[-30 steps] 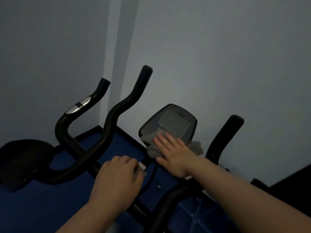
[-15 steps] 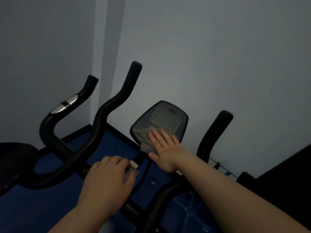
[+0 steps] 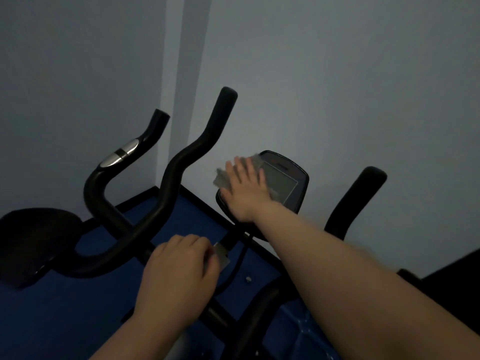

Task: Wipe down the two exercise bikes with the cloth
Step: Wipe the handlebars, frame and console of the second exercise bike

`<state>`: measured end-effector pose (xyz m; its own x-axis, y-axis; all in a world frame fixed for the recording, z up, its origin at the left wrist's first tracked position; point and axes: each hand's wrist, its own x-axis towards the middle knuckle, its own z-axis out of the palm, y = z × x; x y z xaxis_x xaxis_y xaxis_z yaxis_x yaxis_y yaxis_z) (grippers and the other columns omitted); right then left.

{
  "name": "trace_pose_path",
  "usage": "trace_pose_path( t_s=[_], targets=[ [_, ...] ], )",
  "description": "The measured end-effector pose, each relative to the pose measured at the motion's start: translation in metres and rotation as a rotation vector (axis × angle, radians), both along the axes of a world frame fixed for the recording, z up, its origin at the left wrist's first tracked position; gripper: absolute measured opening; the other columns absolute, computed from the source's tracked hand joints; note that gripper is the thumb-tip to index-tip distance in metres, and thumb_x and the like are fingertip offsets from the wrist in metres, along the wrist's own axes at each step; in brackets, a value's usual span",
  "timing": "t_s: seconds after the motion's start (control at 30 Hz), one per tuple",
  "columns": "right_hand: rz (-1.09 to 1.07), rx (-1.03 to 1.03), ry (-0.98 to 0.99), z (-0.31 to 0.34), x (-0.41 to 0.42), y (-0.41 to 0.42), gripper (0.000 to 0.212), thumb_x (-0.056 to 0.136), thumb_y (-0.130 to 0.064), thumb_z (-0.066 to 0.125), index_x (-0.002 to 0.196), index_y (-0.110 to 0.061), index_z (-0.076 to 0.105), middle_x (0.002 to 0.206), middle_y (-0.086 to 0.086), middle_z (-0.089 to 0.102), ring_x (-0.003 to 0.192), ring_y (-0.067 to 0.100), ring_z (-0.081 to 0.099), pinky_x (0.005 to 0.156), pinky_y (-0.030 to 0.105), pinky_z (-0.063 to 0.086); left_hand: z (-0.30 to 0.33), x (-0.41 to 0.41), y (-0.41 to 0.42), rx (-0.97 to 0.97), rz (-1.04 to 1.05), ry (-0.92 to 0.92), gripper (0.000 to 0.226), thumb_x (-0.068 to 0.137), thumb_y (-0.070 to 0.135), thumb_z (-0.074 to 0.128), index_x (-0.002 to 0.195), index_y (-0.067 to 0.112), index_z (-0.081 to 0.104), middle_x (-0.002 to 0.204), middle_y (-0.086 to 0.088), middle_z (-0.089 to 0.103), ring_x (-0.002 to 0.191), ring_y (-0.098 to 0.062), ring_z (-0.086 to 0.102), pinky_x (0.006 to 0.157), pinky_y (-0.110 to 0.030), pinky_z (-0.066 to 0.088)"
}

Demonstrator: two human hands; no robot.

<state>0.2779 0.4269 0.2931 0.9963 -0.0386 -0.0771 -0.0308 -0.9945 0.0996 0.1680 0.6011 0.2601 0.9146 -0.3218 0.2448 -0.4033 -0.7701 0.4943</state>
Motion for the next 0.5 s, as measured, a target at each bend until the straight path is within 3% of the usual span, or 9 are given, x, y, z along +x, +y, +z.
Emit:
trace_pose_path(
  t_s=[0.13, 0.23, 0.33, 0.5],
  targets=[
    [0.097, -0.092, 0.216, -0.020, -0.061, -0.003, 0.075, 0.099, -0.048, 0.026, 0.145, -0.022, -0.027, 0.152, 0.000, -0.035, 0.140, 0.022, -0.032, 0.110, 0.044, -0.020, 0.002, -0.001, 0.001, -0.002, -0.011, 0.004, 0.019, 0.090, 0.043, 0.041, 0.084, 0.036, 0.058, 0.088, 0.020, 0.059, 0.082, -0.003, 0.047, 0.070, -0.023, 0.028],
    [-0.108, -0.184, 0.257, -0.007, -0.079, -0.035, 0.073, 0.099, -0.051, 0.020, 0.141, -0.022, -0.033, 0.148, 0.000, -0.041, 0.140, 0.024, -0.032, 0.114, 0.045, -0.014, 0.003, -0.001, 0.001, -0.019, -0.025, 0.012, 0.018, 0.090, 0.041, 0.043, 0.089, 0.035, 0.060, 0.093, 0.020, 0.060, 0.088, -0.005, 0.049, 0.075, -0.024, 0.032],
    [-0.341, -0.101, 0.181, 0.008, -0.062, -0.057, 0.074, 0.098, -0.053, 0.015, 0.141, -0.016, -0.033, 0.148, 0.007, -0.042, 0.139, 0.029, -0.033, 0.115, 0.048, -0.012, 0.003, -0.002, 0.001, -0.034, -0.015, 0.012, 0.018, 0.091, 0.041, 0.043, 0.091, 0.036, 0.060, 0.094, 0.021, 0.060, 0.089, -0.003, 0.049, 0.078, -0.022, 0.032],
    [-0.420, 0.038, -0.096, 0.012, -0.004, -0.048, 0.070, 0.099, -0.048, 0.015, 0.148, -0.015, -0.022, 0.155, 0.010, -0.030, 0.142, 0.030, -0.027, 0.115, 0.051, -0.014, 0.003, 0.001, -0.002, -0.045, 0.022, 0.014, 0.018, 0.092, 0.042, 0.040, 0.091, 0.036, 0.057, 0.093, 0.021, 0.058, 0.089, -0.003, 0.048, 0.078, -0.021, 0.031]
  ],
)
